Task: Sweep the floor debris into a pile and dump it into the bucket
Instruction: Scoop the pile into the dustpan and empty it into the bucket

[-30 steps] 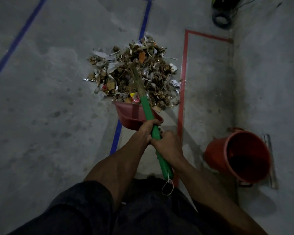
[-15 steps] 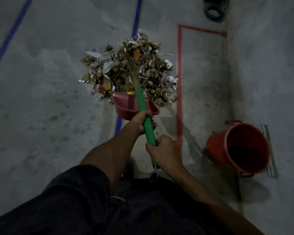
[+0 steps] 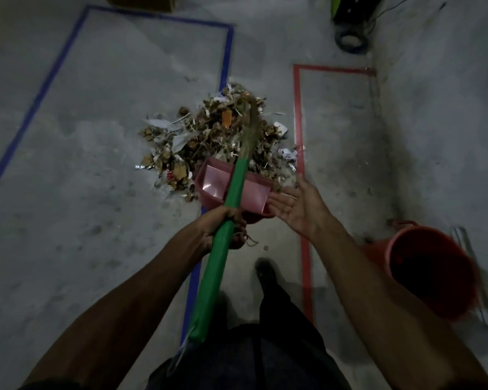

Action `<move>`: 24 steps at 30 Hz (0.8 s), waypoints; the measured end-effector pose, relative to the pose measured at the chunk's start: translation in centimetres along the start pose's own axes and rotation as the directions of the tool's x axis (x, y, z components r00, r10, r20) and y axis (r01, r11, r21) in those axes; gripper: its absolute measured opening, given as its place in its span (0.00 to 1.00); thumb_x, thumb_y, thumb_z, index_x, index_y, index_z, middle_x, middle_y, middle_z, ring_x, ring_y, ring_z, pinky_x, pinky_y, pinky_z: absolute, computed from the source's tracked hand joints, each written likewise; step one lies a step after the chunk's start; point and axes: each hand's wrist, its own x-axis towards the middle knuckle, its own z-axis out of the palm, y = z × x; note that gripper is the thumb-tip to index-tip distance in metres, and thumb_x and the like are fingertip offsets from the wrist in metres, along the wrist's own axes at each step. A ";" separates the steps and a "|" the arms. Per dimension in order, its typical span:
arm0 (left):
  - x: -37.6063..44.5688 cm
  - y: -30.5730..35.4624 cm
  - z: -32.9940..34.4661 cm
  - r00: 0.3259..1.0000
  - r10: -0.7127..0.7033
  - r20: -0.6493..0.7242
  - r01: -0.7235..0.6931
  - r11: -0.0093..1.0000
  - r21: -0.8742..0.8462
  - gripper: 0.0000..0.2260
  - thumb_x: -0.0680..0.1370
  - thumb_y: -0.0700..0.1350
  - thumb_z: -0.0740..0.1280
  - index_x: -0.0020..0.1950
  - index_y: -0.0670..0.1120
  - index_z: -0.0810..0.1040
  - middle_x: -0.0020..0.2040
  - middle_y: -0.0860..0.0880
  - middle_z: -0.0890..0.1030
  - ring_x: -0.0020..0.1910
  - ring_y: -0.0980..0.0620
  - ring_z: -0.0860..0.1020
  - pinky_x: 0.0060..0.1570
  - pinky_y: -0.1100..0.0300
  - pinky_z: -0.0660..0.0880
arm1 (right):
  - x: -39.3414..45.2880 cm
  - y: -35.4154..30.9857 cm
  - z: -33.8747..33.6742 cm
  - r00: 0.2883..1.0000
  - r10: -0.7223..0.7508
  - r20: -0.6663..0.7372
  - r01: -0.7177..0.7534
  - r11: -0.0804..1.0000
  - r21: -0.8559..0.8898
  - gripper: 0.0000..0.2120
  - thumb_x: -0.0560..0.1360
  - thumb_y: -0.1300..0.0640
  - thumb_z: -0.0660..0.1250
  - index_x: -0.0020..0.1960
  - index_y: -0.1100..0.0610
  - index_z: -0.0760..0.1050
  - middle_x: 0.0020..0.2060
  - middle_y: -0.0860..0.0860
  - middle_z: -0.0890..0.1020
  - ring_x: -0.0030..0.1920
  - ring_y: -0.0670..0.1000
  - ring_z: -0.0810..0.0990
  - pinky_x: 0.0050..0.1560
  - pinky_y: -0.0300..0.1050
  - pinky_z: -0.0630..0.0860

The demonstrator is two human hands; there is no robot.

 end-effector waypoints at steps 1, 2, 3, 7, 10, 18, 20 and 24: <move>-0.2 0.2 0.5 1.000 0.001 0.008 -0.001 1.000 0.015 0.07 0.64 0.33 0.59 0.39 0.41 0.68 0.32 0.47 0.67 0.26 0.52 0.67 0.22 0.63 0.69 | 1.7 -1.0 0.3 1.000 0.021 0.020 -0.022 0.999 0.023 0.34 0.80 0.38 0.56 0.73 0.65 0.63 0.65 0.66 0.74 0.65 0.63 0.74 0.64 0.54 0.73; -0.4 0.4 1.2 1.000 0.003 0.007 -0.003 1.000 0.023 0.08 0.64 0.33 0.59 0.41 0.41 0.68 0.33 0.47 0.67 0.28 0.52 0.66 0.22 0.63 0.69 | 3.2 -2.0 0.7 0.998 0.044 0.038 -0.046 0.998 0.053 0.36 0.80 0.36 0.55 0.73 0.65 0.62 0.67 0.67 0.71 0.67 0.63 0.72 0.69 0.55 0.70; -0.6 0.6 1.9 1.000 0.009 0.001 -0.009 1.000 0.023 0.10 0.64 0.32 0.59 0.43 0.42 0.68 0.34 0.47 0.67 0.29 0.52 0.66 0.22 0.64 0.68 | 4.7 -3.0 1.1 0.996 0.070 0.051 -0.075 0.993 0.087 0.37 0.79 0.35 0.55 0.73 0.65 0.62 0.67 0.67 0.71 0.69 0.64 0.70 0.71 0.55 0.67; -1.0 1.4 5.5 1.000 0.008 -0.024 -0.007 0.999 0.038 0.11 0.66 0.31 0.58 0.46 0.43 0.66 0.32 0.47 0.67 0.24 0.53 0.65 0.21 0.66 0.65 | 10.7 -5.9 1.7 0.981 0.178 0.081 -0.188 0.972 0.139 0.42 0.73 0.26 0.53 0.62 0.64 0.70 0.58 0.63 0.77 0.63 0.60 0.75 0.65 0.55 0.72; -0.7 2.2 7.7 0.999 0.018 -0.038 -0.016 0.998 0.053 0.15 0.63 0.32 0.60 0.47 0.42 0.66 0.31 0.46 0.67 0.25 0.53 0.64 0.21 0.66 0.63 | 13.2 -8.1 2.1 0.973 0.219 0.077 -0.227 0.965 0.129 0.40 0.73 0.24 0.51 0.50 0.62 0.73 0.40 0.58 0.76 0.40 0.55 0.77 0.46 0.48 0.78; 1.8 3.2 10.3 0.994 0.054 -0.100 -0.046 0.996 0.082 0.25 0.57 0.33 0.66 0.52 0.41 0.67 0.36 0.44 0.70 0.29 0.49 0.67 0.23 0.63 0.66 | 17.7 -9.3 2.4 0.980 0.190 -0.067 -0.178 0.972 0.151 0.35 0.73 0.30 0.60 0.59 0.61 0.78 0.45 0.59 0.83 0.44 0.59 0.84 0.44 0.54 0.82; 2.3 3.4 10.8 0.990 0.064 -0.126 -0.053 0.995 0.087 0.22 0.58 0.34 0.67 0.51 0.40 0.68 0.35 0.44 0.70 0.27 0.50 0.68 0.23 0.62 0.66 | 18.1 -9.6 2.9 0.979 0.190 -0.070 -0.179 0.974 0.141 0.30 0.72 0.31 0.63 0.57 0.57 0.77 0.42 0.56 0.81 0.39 0.56 0.81 0.39 0.49 0.80; 3.4 4.0 11.4 0.970 0.128 -0.204 -0.099 0.985 0.144 0.16 0.66 0.43 0.74 0.48 0.41 0.72 0.35 0.46 0.73 0.25 0.52 0.70 0.23 0.62 0.67 | 19.6 -10.8 4.2 0.982 0.173 -0.073 -0.168 0.983 0.081 0.27 0.73 0.31 0.61 0.44 0.57 0.74 0.34 0.55 0.76 0.29 0.53 0.75 0.30 0.43 0.75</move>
